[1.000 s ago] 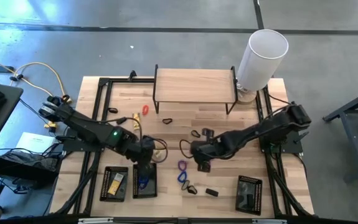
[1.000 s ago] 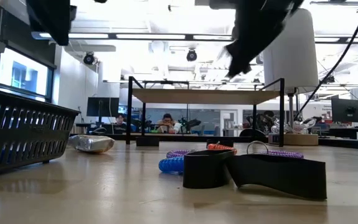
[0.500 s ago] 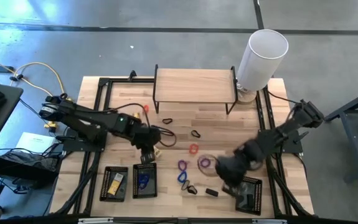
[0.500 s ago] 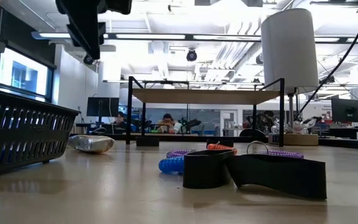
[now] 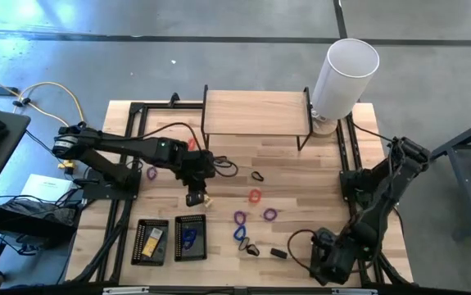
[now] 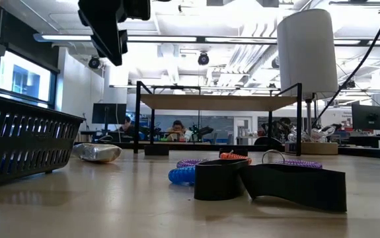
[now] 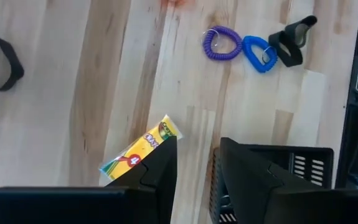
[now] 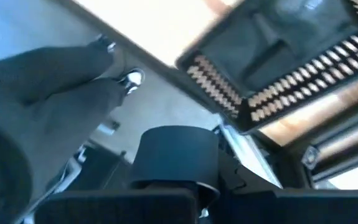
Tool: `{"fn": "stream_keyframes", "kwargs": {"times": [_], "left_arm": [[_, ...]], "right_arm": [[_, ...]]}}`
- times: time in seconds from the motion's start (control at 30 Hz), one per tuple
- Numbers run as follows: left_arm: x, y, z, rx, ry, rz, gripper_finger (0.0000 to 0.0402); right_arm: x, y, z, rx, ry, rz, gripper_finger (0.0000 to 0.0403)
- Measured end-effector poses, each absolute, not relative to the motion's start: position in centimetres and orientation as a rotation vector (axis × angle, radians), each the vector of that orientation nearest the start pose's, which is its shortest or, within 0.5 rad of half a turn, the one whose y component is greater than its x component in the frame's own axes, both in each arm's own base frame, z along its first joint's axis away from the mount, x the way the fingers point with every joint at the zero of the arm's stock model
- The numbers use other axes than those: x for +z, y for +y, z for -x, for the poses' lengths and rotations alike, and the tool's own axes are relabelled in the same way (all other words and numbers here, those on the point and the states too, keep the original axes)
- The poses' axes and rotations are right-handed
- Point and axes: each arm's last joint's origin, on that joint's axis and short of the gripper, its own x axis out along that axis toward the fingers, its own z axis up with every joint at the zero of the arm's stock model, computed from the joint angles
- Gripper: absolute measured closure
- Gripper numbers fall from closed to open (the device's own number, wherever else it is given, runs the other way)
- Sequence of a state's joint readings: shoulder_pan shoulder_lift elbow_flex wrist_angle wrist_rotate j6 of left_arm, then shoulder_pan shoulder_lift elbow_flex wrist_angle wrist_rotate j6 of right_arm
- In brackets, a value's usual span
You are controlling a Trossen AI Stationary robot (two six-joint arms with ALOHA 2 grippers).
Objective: Pick & Place Office Desk Supplies
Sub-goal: Put the black rubber band into the right black basket, then put the violet spring key chain into the middle black basket
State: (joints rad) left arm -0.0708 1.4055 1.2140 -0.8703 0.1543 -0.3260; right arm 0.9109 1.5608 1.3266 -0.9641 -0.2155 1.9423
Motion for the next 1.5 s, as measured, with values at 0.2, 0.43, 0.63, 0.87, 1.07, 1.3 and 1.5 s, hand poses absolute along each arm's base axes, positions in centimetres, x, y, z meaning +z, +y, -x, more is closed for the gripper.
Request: {"fn": "stream_keyframes", "kwargs": {"times": [0.2,0.43,0.63,0.87,1.07,1.3,1.5], "left_arm": [[29.2,-2.5,-27.4,-0.057,1.088,0.320,0.0284],[29.2,-2.6,-27.4,-0.086,1.094,0.342,0.0284],[29.2,-2.7,-27.4,-0.079,1.098,0.375,0.0284],[29.3,-2.7,-27.6,-0.052,1.078,0.420,0.0284],[29.5,-3.5,-27.7,-0.108,1.076,0.523,0.0284],[29.8,-5.5,-27.9,-0.039,1.043,0.624,0.0284],[30.0,-8.1,-27.6,0.016,1.027,0.739,0.0284]], "right_arm": [[24.7,24.2,-17.0,-0.578,1.559,-1.089,0.0401],[22.1,23.8,-16.9,-0.599,1.557,-1.114,0.0367],[21.2,23.3,-16.4,-0.638,1.622,-1.078,0.0286],[21.1,22.5,-15.6,-0.685,1.689,-0.970,0.0237],[22.9,21.5,-15.2,-0.497,1.678,-0.873,0.0242],[25.9,18.2,-14.6,-0.388,1.499,-0.770,0.0243],[27.6,15.3,-15.6,-0.316,1.213,-0.593,0.0243]]}}
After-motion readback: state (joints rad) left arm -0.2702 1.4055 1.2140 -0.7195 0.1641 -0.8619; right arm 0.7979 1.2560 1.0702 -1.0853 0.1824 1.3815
